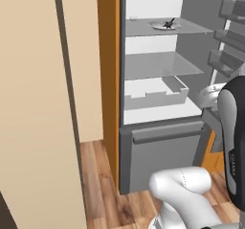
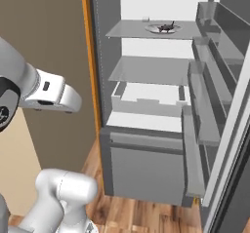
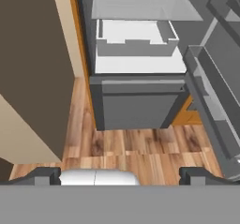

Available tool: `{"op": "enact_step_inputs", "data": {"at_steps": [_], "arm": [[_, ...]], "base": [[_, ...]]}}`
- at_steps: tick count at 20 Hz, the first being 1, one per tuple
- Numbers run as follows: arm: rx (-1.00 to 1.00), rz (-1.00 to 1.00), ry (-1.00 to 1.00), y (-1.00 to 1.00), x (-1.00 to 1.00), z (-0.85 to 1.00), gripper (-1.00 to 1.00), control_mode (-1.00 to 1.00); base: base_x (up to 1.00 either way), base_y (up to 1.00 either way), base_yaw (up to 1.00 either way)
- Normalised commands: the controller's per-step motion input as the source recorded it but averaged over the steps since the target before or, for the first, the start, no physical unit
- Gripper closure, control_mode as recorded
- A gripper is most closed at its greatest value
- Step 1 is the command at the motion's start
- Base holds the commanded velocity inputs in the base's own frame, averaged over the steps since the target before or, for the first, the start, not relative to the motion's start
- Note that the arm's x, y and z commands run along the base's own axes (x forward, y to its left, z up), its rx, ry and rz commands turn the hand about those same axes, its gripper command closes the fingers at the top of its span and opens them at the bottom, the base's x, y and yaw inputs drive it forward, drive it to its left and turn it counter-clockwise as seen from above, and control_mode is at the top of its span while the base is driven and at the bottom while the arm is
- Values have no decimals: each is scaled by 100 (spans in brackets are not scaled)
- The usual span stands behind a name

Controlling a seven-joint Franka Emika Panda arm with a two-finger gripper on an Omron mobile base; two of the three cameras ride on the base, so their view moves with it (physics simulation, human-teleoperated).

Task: Retrieve the fish from the fridge and place it on the saucepan with marinade on the stove.

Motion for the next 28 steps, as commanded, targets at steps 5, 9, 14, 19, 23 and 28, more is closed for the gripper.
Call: {"op": "enact_step_inputs", "data": {"at_steps": [5, 9, 14, 19, 23, 28], "arm": [[0, 0, 0, 0, 0, 0, -100, 100], [0, 0, 0, 0, 0, 0, -100, 100], [0, 0, 0, 0, 0, 0, -100, 100], [0, 0, 0, 0, 0, 0, -100, 100], [0, 0, 0, 0, 0, 0, -100, 100], [0, 0, 0, 0, 0, 0, -100, 100]], "base": [[53, -28, 0], [49, -35, 0], [33, -35, 0], [43, -14, 0], [66, -21, 0], [53, -30, 0]]}}
